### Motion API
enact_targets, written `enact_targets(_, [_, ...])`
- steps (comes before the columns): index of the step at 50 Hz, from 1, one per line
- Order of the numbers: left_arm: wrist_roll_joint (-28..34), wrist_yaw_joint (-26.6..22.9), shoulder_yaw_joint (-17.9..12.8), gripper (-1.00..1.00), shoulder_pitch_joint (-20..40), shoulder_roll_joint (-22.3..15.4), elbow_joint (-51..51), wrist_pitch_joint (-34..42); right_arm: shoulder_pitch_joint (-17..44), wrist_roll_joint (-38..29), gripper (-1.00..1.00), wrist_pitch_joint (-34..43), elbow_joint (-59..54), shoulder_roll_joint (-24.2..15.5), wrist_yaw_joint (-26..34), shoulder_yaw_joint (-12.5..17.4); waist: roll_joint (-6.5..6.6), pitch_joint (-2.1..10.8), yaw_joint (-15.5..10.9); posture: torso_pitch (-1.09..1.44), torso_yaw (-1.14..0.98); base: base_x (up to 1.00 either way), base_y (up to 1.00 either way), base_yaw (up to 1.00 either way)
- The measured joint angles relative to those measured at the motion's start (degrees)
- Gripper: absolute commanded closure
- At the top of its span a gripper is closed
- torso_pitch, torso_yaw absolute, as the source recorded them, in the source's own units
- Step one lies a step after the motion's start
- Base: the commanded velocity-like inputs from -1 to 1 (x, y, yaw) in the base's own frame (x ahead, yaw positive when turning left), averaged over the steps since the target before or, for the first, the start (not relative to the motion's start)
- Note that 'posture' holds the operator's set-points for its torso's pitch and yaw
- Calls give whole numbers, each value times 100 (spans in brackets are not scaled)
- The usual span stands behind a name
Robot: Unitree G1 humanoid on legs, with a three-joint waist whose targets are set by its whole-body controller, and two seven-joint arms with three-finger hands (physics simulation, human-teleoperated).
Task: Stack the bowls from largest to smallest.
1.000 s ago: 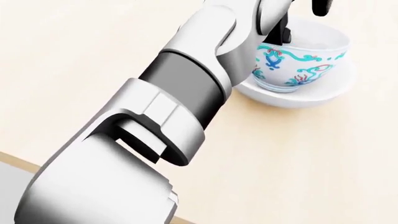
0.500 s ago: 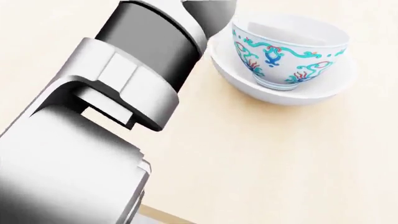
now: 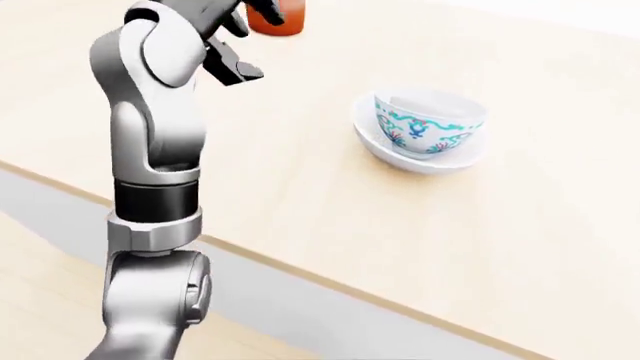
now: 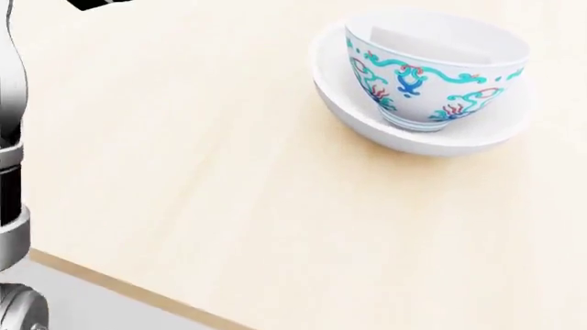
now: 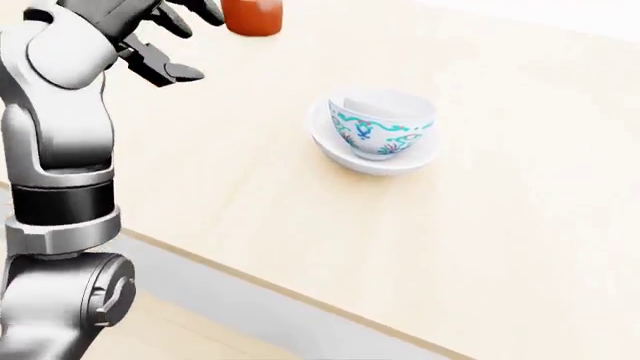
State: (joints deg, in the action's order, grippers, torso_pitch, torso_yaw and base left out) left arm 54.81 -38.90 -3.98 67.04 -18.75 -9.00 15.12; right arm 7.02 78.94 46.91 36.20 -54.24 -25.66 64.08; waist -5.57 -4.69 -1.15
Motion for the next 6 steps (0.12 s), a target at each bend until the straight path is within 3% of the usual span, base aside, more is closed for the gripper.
enact_targets(6, [-363,193,-531,-13,-448,-810,130,155,-393,-309,-100,310,-471,-47,871,1078,50,-20,2,0,0,0,0,0])
